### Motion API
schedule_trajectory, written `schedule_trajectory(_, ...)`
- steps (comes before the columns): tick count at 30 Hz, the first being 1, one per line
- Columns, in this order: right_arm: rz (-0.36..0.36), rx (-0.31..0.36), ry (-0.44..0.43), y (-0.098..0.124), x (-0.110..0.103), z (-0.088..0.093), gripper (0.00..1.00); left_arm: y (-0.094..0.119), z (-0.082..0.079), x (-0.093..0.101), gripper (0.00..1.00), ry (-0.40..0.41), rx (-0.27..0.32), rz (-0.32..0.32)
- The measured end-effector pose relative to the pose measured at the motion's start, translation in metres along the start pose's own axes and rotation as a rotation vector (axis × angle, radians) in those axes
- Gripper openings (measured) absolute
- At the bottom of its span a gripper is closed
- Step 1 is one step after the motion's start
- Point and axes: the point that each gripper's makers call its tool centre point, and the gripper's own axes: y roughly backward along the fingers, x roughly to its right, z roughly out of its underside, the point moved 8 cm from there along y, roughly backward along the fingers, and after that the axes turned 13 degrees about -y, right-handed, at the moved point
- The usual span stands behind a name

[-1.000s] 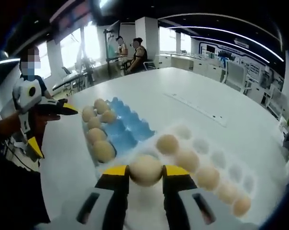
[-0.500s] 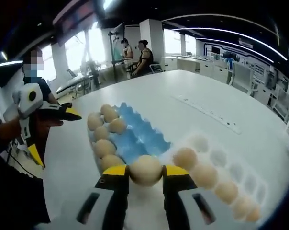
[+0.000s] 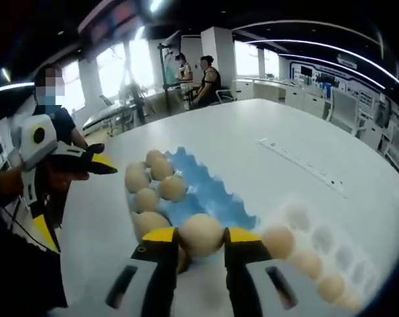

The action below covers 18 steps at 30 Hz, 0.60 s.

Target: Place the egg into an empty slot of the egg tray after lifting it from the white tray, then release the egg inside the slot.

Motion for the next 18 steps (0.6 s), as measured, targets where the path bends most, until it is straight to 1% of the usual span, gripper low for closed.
schedule_trajectory(9,-0.020,-0.007,0.017,-0.015,-0.005,-0.005,0.28,0.000,-0.002,-0.002,0.99,-0.008,-0.003,0.003)
schedule_trajectory(10,-0.020,-0.008,0.024,-0.016,-0.006,-0.007,0.28,0.000,-0.002,-0.002,0.99,-0.008,-0.004,0.003)
schedule_trajectory(11,-0.024,-0.006,0.048,-0.019,-0.008,-0.008,0.28,0.000,-0.002,-0.002,0.99,-0.006,-0.008,0.003)
schedule_trajectory(14,-0.027,-0.006,0.061,-0.024,-0.011,-0.011,0.28,-0.001,-0.001,-0.002,0.99,-0.017,-0.023,0.005)
schedule_trajectory(18,-0.046,-0.018,0.080,-0.033,-0.014,-0.013,0.28,-0.002,-0.003,-0.001,0.99,-0.015,-0.023,0.003)
